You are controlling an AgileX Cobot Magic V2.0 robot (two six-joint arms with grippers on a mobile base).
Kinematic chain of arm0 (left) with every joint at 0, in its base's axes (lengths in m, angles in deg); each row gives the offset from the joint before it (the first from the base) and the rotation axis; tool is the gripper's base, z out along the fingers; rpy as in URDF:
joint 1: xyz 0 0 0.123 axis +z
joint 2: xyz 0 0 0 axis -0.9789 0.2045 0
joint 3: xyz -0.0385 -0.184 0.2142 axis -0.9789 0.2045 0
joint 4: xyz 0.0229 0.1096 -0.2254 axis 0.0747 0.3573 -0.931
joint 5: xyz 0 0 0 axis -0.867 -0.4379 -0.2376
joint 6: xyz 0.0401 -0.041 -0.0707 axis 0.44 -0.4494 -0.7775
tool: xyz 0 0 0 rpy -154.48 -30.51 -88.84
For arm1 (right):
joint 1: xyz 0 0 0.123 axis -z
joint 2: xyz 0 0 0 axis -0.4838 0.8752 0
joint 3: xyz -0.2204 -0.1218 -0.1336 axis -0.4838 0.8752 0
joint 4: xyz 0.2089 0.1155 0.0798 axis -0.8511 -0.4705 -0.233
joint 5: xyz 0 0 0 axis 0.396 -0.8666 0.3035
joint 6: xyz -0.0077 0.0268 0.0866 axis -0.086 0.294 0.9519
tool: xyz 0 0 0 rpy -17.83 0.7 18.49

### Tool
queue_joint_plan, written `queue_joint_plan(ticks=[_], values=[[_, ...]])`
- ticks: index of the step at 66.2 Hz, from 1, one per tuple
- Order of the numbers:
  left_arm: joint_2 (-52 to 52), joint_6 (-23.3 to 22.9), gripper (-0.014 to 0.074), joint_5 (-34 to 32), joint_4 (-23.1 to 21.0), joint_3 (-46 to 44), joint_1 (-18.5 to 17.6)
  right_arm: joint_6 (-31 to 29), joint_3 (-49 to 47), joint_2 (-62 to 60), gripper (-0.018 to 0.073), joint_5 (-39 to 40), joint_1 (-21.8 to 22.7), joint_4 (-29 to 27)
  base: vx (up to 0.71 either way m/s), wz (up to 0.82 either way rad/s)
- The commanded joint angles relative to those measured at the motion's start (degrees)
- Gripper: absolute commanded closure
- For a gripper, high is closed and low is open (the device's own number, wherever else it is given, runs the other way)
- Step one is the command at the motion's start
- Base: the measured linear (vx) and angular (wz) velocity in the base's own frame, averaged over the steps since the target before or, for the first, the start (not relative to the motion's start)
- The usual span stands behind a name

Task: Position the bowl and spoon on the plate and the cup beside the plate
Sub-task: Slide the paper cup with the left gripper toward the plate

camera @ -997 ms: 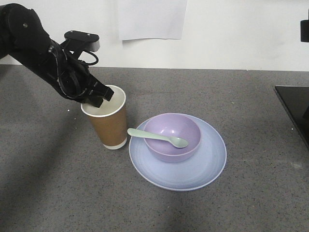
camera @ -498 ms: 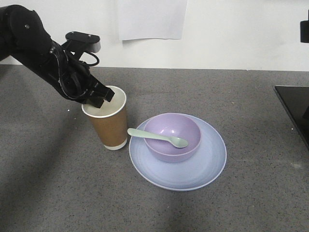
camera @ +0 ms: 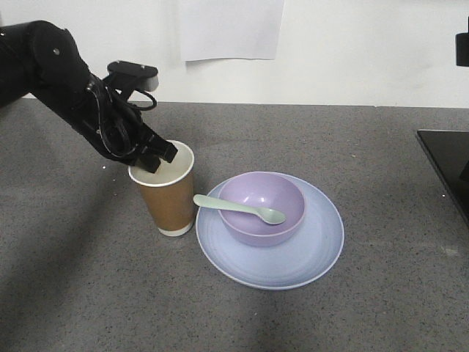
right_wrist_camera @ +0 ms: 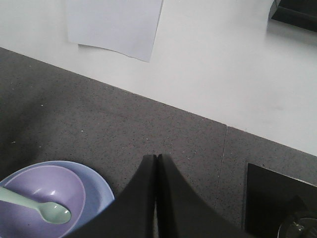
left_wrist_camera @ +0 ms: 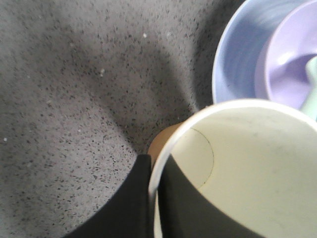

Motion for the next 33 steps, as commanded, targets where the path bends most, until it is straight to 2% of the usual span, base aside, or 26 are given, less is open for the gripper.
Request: queue_joint_plan(ticks=[1, 21, 33], values=[[-2.12, -0.21, 0.0596, -1.43, -1.02, -1.68, -0.81, -0.39, -1.26, -0.90, 0.0570, 3.85, 0.17, 0.65, 0.00, 0.00], [-2.12, 0.23, 0.0592, -1.50, -0.87, -1.68, -2.09, -0.39, -1.26, -0.90, 0.0570, 3.46, 0.17, 0.65, 0.00, 0.00], [-2.12, 0.23, 0.0566, -0.41, 2.03, -1.68, -2.09, -0.39, -1.26, -0.90, 0.0570, 3.30, 0.17, 0.65, 0.00, 0.00]])
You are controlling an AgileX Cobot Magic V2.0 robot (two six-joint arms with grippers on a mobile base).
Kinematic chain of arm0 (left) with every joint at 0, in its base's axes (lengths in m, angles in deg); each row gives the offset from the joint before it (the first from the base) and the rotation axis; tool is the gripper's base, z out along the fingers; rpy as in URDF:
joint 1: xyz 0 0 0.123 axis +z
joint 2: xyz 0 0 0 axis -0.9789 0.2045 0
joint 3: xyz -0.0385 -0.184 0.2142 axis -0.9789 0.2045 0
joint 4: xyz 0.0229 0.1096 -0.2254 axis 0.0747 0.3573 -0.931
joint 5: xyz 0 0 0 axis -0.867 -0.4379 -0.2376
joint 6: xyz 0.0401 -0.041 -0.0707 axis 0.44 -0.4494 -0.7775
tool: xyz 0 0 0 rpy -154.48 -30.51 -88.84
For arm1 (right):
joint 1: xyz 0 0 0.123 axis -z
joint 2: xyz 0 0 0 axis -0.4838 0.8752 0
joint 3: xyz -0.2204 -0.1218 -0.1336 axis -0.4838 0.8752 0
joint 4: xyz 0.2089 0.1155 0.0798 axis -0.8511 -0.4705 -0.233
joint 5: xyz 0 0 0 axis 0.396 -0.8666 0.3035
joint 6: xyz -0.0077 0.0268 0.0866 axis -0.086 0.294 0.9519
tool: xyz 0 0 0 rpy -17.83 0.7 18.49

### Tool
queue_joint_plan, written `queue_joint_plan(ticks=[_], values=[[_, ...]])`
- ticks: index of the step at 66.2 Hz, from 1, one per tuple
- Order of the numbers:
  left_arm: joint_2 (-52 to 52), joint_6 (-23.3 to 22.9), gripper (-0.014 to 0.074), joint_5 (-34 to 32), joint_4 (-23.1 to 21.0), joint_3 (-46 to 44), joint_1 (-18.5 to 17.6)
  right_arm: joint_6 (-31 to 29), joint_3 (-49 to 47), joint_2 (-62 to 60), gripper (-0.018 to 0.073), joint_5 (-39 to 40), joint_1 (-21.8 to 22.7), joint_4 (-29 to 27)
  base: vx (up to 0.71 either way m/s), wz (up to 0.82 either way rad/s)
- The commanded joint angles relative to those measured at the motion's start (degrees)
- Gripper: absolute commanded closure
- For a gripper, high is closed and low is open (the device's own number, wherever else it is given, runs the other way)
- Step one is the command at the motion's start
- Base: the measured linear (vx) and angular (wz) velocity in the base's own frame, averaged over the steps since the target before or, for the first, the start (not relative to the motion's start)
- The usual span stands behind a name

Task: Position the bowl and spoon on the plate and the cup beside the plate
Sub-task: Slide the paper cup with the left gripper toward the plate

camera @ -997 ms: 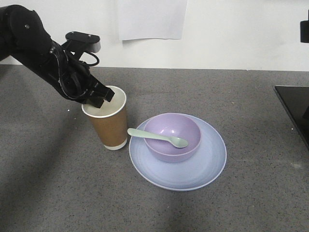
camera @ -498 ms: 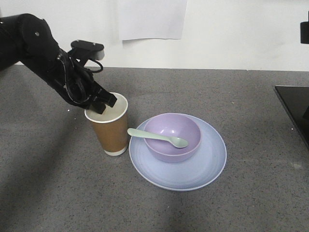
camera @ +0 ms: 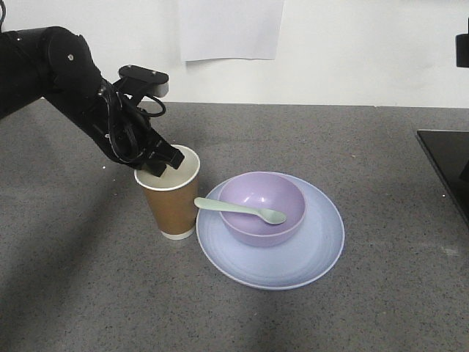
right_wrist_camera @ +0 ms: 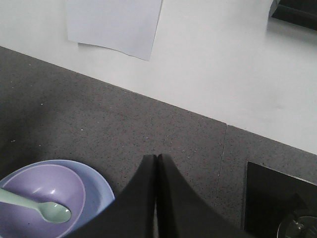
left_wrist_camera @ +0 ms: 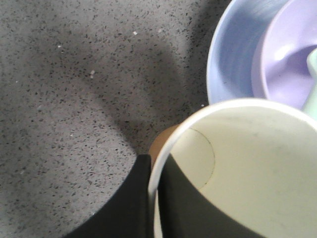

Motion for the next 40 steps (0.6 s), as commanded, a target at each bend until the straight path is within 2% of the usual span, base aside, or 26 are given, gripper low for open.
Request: queue_joint_plan(ticks=[1, 12, 26, 40], values=[[-2.60, -0.17, 0.0561, -0.15, 0.36, -1.43, -0.47, -0.39, -1.26, -0.90, 0.0570, 3.52, 0.17, 0.65, 0.00, 0.00], [-2.79, -0.17, 0.0462, -0.18, 0.31, -1.43, -0.47, -0.39, -1.26, -0.90, 0.0570, 3.44, 0.17, 0.65, 0.00, 0.00], [-3.27, -0.17, 0.0286, 0.45, 0.31, -1.49, -0.47, -0.39, -1.26, -0.90, 0.0570, 2.96, 0.17, 0.65, 0.00, 0.00], [-4.31, -0.17, 0.0253, 0.08, 0.31, -1.63, -0.47, -0.39, -1.26, -0.90, 0.0570, 2.89, 0.17, 0.65, 0.00, 0.00]])
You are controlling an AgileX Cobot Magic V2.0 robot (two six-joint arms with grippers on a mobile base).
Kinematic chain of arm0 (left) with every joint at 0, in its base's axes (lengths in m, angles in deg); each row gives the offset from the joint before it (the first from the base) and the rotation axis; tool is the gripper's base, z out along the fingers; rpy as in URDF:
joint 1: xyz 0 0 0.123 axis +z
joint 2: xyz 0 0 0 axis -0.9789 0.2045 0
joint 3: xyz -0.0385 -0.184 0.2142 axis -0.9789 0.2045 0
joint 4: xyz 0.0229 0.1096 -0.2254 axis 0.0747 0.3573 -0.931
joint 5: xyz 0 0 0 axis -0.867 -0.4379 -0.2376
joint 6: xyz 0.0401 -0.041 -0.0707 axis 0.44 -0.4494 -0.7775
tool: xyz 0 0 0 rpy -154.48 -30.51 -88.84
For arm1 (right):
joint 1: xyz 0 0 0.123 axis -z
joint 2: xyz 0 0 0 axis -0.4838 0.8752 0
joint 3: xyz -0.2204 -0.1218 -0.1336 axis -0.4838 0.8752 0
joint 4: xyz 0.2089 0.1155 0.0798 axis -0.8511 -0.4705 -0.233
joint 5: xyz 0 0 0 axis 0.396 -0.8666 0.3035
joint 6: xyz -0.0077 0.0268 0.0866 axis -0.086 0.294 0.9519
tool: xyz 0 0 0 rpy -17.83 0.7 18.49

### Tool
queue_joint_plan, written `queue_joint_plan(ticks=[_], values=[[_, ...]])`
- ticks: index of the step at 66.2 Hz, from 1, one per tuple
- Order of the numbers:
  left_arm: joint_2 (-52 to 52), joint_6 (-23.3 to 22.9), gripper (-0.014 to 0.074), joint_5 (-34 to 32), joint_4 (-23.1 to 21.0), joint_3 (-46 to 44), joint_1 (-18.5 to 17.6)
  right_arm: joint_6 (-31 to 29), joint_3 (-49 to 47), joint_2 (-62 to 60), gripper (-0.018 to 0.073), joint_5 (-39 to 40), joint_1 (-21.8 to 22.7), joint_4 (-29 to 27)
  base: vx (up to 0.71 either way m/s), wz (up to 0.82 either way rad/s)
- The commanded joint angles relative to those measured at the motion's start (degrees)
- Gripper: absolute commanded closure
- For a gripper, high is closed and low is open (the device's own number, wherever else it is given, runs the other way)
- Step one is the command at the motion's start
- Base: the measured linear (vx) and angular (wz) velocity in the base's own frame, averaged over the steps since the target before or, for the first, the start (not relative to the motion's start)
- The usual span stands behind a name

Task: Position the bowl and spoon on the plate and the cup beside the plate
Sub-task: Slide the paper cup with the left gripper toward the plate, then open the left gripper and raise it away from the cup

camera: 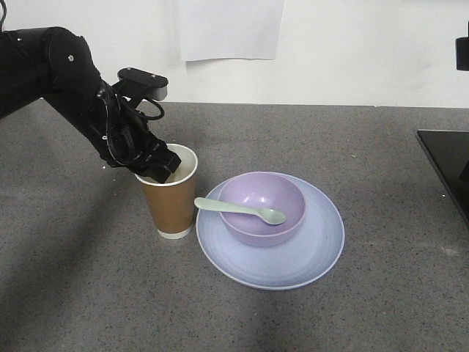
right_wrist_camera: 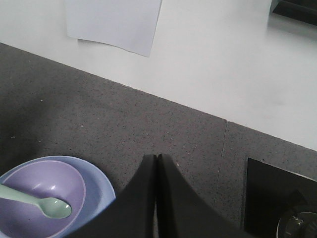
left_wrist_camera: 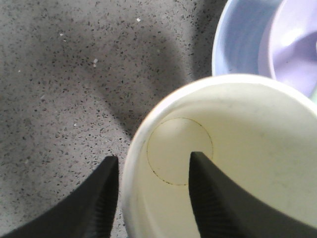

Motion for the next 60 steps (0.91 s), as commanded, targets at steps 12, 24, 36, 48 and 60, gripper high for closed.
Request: queue_joint_plan(ticks=[12, 24, 36, 48, 60], values=[[-4.77, -0.17, 0.0253, -1.38, -0.75, -1.63, -0.38, -0.39, -1.26, -0.90, 0.0570, 3.67, 0.17, 0.65, 0.00, 0.00], [-6.38, -0.17, 0.0253, -1.68, -0.75, -1.68, -0.33, -0.39, -1.26, -0.90, 0.0570, 3.42, 0.17, 0.65, 0.00, 0.00], [-8.96, -0.17, 0.0253, -3.23, -0.75, -1.70, -0.33, -0.39, -1.26, -0.90, 0.0570, 3.47, 0.17, 0.65, 0.00, 0.00], [-11.09, -0.17, 0.0255, -2.96, -0.75, -4.46, -0.33, -0.39, -1.26, -0.90, 0.0570, 3.47, 0.17, 0.65, 0.00, 0.00], [-13.28, -0.79, 0.0284, -3.02, -0.81, -10.98, -0.33, -0.39, -1.26, -0.90, 0.0570, 3.47, 0.17, 0.65, 0.00, 0.00]])
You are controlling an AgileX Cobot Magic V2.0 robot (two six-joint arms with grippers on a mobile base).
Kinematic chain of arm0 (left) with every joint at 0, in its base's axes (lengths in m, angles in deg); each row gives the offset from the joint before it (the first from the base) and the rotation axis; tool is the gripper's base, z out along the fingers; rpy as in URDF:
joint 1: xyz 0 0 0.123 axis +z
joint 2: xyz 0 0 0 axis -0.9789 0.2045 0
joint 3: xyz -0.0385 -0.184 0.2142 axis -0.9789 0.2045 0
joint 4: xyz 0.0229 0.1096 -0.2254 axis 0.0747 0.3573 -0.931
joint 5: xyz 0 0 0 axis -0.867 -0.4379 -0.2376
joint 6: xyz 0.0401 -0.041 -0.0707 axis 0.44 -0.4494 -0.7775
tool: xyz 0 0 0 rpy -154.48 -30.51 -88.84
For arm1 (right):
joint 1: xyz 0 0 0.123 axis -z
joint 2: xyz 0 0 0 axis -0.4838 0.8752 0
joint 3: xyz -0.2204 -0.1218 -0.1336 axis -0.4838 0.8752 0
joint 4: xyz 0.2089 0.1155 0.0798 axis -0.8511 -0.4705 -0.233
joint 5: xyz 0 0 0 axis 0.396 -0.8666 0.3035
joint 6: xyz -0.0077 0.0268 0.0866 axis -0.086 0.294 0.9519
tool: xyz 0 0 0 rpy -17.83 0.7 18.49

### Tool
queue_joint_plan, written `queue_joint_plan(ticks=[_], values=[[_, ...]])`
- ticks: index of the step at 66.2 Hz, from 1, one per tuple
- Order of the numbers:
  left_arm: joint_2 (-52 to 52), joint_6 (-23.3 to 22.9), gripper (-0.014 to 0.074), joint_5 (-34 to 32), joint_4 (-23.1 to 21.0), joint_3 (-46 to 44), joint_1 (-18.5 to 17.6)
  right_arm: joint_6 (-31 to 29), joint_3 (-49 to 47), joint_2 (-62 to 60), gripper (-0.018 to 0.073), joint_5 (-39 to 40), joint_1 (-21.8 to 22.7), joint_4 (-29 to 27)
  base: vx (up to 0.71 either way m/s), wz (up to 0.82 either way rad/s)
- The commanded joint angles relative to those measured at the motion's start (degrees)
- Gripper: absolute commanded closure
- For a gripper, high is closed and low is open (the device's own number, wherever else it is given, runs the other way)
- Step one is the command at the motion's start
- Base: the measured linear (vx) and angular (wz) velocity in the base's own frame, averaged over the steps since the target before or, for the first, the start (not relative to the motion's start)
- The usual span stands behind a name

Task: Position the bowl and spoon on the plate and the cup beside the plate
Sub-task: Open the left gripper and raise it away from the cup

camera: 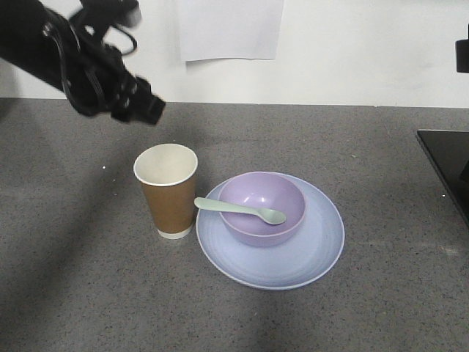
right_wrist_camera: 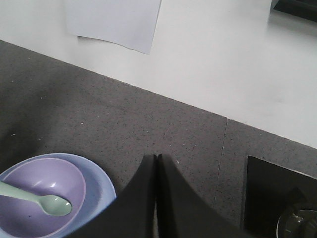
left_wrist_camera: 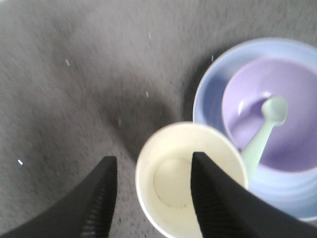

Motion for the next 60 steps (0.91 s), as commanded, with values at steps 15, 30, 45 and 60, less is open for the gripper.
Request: queue_joint_plan(ticks=[15, 30, 45, 60], values=[[-8.06, 0.98, 0.0497, -7.04, -0.91, -8.28, -0.33, -0.39, -1.26, -2.81, 0.0570, 6.27, 0.17, 0.65, 0.00, 0.00], [-10.36, 1.42, 0.0605, -10.85, -0.96, -8.28, -0.33, -0.39, -1.26, -6.02, 0.0570, 9.44, 0.17, 1.61, 0.00, 0.00], [-10.44, 1.42, 0.0605, -11.03, -0.96, -8.28, -0.33, 1.22, -1.26, -6.48, 0.0570, 9.58, 0.17, 4.12, 0.00, 0.00], [-10.44, 1.16, 0.0604, -10.37, -0.96, -8.28, -0.33, 3.27, -1.26, -6.48, 0.0569, 9.30, 0.17, 7.71, 0.00, 0.00]])
